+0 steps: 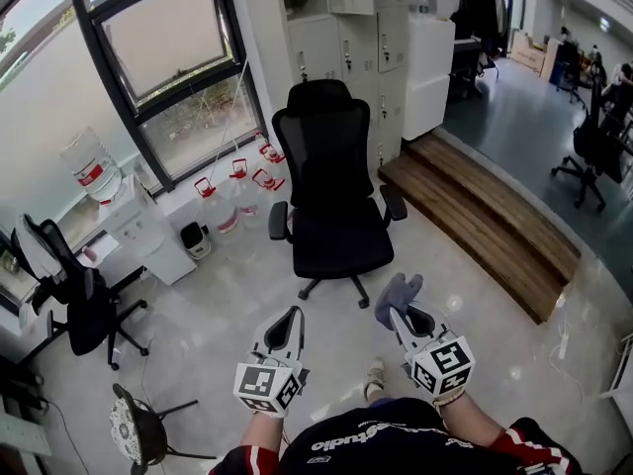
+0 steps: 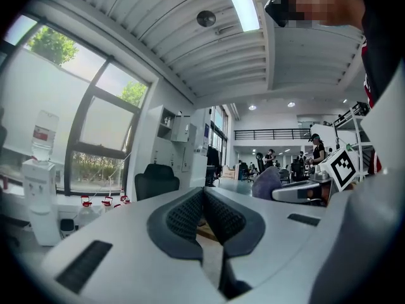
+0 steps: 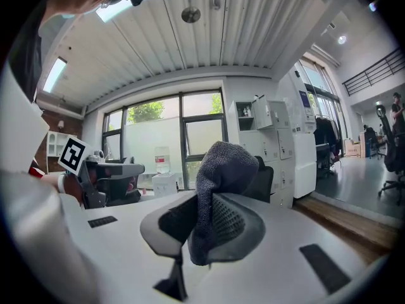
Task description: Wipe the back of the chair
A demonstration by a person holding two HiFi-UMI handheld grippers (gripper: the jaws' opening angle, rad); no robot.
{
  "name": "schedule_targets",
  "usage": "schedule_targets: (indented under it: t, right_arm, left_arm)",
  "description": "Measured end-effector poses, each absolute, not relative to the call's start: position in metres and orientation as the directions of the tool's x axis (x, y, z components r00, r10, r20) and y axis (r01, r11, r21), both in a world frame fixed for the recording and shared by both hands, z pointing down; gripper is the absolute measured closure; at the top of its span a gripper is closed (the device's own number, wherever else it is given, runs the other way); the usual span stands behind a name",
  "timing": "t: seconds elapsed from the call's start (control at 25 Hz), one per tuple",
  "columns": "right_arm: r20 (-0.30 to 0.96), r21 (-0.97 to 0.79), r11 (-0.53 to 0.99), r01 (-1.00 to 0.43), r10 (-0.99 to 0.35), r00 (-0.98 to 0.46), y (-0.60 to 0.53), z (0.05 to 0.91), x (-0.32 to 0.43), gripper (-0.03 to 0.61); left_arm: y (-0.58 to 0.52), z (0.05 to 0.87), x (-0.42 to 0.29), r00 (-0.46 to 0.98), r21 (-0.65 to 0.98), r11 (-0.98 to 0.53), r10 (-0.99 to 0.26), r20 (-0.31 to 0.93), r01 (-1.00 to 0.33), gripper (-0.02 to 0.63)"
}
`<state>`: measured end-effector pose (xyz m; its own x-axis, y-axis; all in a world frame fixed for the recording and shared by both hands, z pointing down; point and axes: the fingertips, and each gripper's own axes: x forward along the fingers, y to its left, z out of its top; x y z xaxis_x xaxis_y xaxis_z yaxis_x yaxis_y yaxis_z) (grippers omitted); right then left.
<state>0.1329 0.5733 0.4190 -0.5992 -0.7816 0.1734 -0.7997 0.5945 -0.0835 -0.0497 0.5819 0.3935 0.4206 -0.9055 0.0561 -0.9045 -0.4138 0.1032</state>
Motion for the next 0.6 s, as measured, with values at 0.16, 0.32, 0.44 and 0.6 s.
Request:
schedule_targets:
  t: [0.16, 0.32, 0.44, 0.6]
  right_arm:
    - [0.166, -0.091, 0.606, -0.790, -0.773, -0.612, 0.502, 0.414, 0.148, 0.514]
    - [0.157, -0.105, 0.609, -0.786, -0.771, -0.618, 0.439, 0.410, 0.171, 0.514]
    - [0.146, -0.118, 0.615, -0.780, -0.766, -0.626, 0.394, 0.408, 0.190, 0.514]
    - [0.133, -0.134, 0.613, -0.779, -0.768, -0.627, 0.356, 0.409, 0.219, 0.514]
  left_arm:
    - [0.509, 0.384, -0.029, 0.426, 0.092, -0.420, -0.903, 0.058, -0.903, 0.589]
    - [0.441, 0.369, 0.000, 0.441, 0.063, -0.438, -0.896, 0.050, -0.897, 0.589]
    - [0.395, 0.363, 0.022, 0.445, 0.044, -0.443, -0.894, 0.058, -0.895, 0.589]
    - [0.355, 0.361, 0.054, 0.452, 0.012, -0.452, -0.889, 0.071, -0.892, 0.589]
